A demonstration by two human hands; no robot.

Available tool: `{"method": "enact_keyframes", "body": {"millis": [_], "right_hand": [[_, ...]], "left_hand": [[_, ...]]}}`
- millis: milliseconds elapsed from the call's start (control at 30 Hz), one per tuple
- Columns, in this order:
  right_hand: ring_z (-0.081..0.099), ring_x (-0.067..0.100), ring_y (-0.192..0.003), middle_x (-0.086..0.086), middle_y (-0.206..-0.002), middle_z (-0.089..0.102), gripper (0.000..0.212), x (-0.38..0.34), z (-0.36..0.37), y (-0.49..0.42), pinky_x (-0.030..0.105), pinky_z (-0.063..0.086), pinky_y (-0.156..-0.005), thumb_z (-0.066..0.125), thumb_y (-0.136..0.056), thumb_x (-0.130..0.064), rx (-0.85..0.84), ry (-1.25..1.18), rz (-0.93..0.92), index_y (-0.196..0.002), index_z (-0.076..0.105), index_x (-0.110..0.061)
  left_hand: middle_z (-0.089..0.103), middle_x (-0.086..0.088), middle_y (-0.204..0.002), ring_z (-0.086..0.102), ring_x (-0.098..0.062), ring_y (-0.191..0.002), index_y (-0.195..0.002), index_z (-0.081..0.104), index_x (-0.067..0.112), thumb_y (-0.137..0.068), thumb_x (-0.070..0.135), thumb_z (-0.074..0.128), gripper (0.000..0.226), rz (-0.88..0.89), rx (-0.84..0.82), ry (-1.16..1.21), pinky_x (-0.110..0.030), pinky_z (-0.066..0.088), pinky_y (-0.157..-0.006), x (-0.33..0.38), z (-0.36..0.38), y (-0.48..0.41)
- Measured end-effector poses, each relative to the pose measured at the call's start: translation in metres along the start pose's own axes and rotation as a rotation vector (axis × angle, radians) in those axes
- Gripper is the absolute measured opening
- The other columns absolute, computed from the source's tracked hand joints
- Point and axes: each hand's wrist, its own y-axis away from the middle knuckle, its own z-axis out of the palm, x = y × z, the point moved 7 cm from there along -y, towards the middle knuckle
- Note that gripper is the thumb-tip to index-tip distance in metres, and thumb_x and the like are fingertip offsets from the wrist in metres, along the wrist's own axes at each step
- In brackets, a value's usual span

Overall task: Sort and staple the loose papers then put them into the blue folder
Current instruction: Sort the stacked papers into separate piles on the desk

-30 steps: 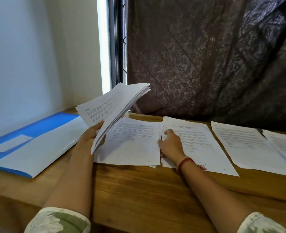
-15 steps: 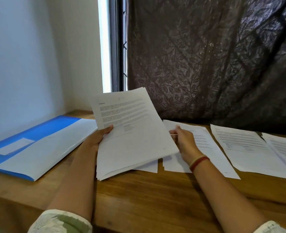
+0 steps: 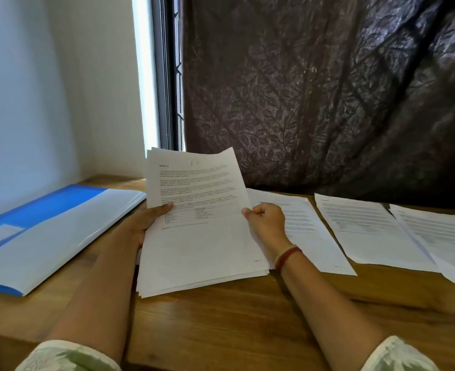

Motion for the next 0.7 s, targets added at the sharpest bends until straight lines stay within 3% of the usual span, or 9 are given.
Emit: {"method": "enact_keyframes", "body": {"millis": [100,167,233,367,467,567,700], "right_hand": [[0.06,0.016,-0.074,0.001,-0.078,0.061,0.032,0.0,0.0,-0.001,0.019,0.044,-0.062,0.053,-0.099,-0.027,-0.054,0.143,-0.038,-0.068,0.054,-0.016],[0.06,0.015,-0.079,-0.002,-0.087,0.063,0.028,0.004,0.003,-0.002,0.022,0.047,-0.069,0.047,-0.101,-0.029,-0.115,0.228,-0.031,-0.081,0.062,-0.016],[0.06,0.015,-0.083,-0.001,-0.096,0.065,0.028,0.007,0.003,-0.003,0.027,0.05,-0.078,0.043,-0.102,-0.03,-0.144,0.28,-0.01,-0.093,0.064,-0.015],[0.056,0.015,-0.085,0.003,-0.105,0.063,0.028,0.001,-0.003,-0.003,0.026,0.048,-0.079,0.037,-0.103,-0.029,-0.101,0.387,-0.031,-0.101,0.062,-0.016],[0.056,0.019,-0.094,0.004,-0.114,0.061,0.029,-0.003,-0.011,-0.004,0.026,0.045,-0.082,0.036,-0.104,-0.028,-0.027,0.401,-0.039,-0.113,0.06,-0.014],[0.057,0.024,-0.099,0.006,-0.115,0.061,0.029,-0.002,-0.026,-0.01,0.034,0.048,-0.089,0.034,-0.102,-0.019,0.056,0.296,0.006,-0.112,0.06,-0.009],[0.057,0.027,-0.104,0.009,-0.113,0.059,0.03,0.013,-0.042,-0.022,0.034,0.048,-0.091,0.035,-0.103,-0.015,0.134,-0.026,0.194,-0.119,0.057,-0.004]], "left_hand": [[0.063,-0.019,-0.123,0.064,-0.034,-0.101,-0.119,0.059,0.016,-0.095,0.006,0.055,0.026,-0.008,-0.004,-0.019,-0.047,0.058,-0.076,-0.001,-0.001,-0.001],[0.065,-0.018,-0.117,0.065,-0.033,-0.098,-0.121,0.058,0.016,-0.095,0.008,0.057,0.028,-0.028,0.015,-0.042,-0.044,0.06,-0.07,-0.003,-0.001,0.001],[0.066,-0.017,-0.116,0.065,-0.033,-0.097,-0.118,0.059,0.016,-0.095,0.009,0.057,0.024,-0.037,0.017,-0.044,-0.044,0.059,-0.07,-0.005,0.002,0.002],[0.069,-0.012,-0.103,0.069,-0.026,-0.085,-0.107,0.06,0.018,-0.097,0.008,0.052,0.016,-0.01,-0.002,-0.052,-0.04,0.06,-0.065,0.0,0.012,0.004],[0.065,-0.015,-0.114,0.064,-0.031,-0.098,-0.113,0.059,0.018,-0.098,0.008,0.05,0.02,0.007,-0.034,-0.028,-0.043,0.058,-0.071,0.002,0.013,0.005],[0.063,-0.016,-0.121,0.062,-0.031,-0.102,-0.121,0.058,0.017,-0.097,0.012,0.053,0.025,0.026,0.015,-0.011,-0.043,0.058,-0.076,0.004,0.005,0.002],[0.065,-0.009,-0.107,0.062,-0.023,-0.09,-0.105,0.059,0.023,-0.097,0.016,0.055,0.012,0.044,0.105,0.011,-0.038,0.053,-0.076,0.006,0.0,0.004]]}}
